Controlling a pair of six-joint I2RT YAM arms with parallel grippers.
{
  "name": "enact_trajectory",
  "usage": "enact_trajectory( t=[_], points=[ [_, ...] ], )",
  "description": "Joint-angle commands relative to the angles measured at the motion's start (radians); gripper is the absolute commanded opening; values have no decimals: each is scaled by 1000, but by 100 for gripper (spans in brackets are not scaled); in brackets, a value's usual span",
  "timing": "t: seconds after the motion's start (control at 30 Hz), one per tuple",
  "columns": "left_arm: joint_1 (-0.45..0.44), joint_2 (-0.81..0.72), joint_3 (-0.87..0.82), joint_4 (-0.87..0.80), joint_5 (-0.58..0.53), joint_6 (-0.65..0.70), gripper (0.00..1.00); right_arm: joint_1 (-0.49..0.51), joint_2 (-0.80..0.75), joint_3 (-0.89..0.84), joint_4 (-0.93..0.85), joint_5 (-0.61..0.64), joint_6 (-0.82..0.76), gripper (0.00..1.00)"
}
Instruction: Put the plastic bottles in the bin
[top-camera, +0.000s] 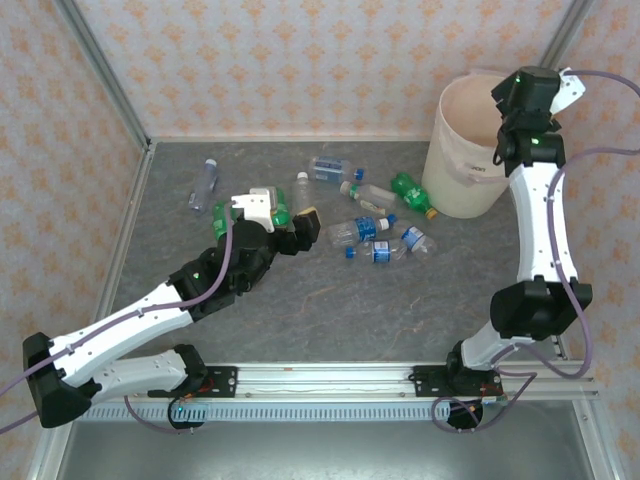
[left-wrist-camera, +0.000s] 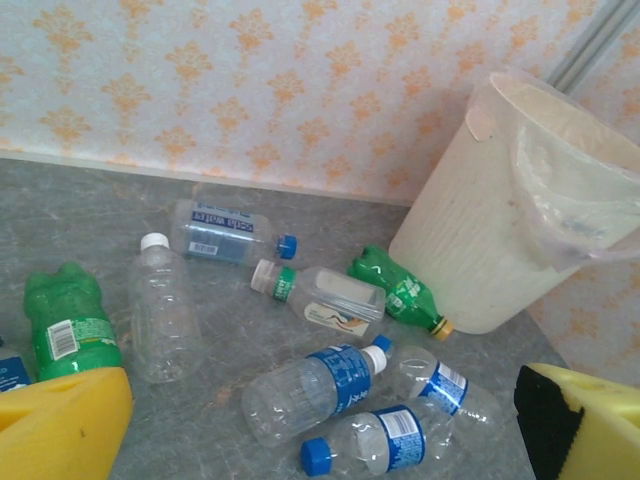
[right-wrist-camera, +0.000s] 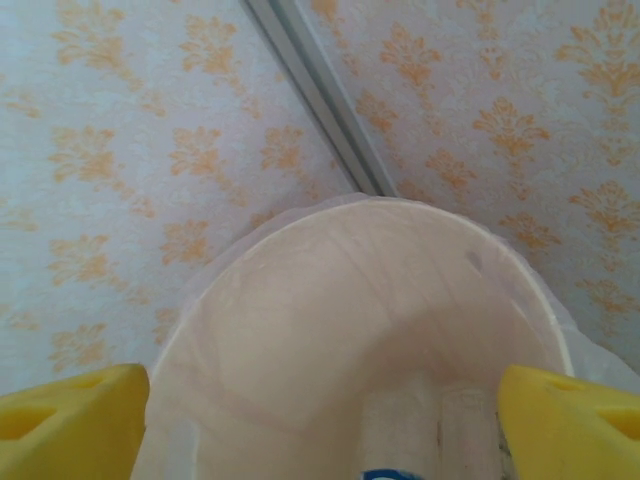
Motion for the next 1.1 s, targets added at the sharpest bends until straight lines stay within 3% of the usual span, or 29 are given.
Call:
enact_trajectory(
  t=[0.0,0.37,0.63,0.9,1.07],
  points=[
    [25,8,-32,14,-72,-55,99,20,-80,-29,-8,-86,-54,100],
    [177,53,-66,-191,-1,-239,99,202,-203,-145,29,-235,-136,100],
    [328,97,-93,-425,67,-235,99,370,-216,-230,70,-266,-150,100],
    [515,129,-190,-405,265,-187,95,402,-204,-239,90,-312,-184,100],
    [574,194,-197,-365,337,-137,92,403,-202,-221,77,-309,-214,100]
  ],
)
